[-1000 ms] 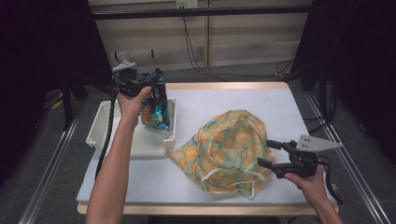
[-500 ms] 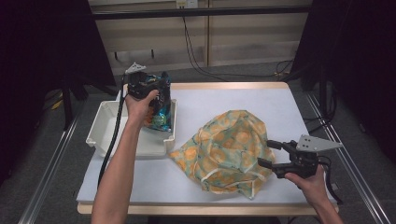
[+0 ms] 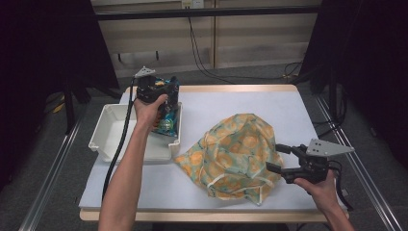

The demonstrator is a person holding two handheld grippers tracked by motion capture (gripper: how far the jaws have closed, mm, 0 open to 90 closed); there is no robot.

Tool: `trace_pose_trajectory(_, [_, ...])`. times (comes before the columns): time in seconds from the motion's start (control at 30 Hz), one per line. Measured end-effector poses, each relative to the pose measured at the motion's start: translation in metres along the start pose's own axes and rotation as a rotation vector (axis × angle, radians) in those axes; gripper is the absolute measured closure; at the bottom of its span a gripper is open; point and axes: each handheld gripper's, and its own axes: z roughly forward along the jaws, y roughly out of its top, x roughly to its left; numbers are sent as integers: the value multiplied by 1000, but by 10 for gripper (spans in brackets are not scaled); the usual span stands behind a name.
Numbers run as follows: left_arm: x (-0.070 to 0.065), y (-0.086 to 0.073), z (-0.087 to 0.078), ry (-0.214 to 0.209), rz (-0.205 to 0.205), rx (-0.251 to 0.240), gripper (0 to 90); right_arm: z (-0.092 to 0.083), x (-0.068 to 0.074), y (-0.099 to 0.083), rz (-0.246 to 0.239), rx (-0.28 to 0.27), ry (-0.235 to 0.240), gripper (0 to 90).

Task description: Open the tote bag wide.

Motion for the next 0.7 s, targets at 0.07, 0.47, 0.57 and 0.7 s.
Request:
trace_pose_trajectory(0.07, [-3,0,2,3,12,15,870,0,0,0,2,1,0,243])
trace_pose_trajectory(0.47, [-10,-8,11,26,40,85,832,1,-1,0,-2,2,0,241])
trace_pose_trajectory(0.57, [-9,-8,11,20,24,78,851,2,0,-1,-1,9,6,242])
trace_pose_trajectory(0.7, [-8,-9,11,11,28,86,841,2,0,-1,1,11,6,241])
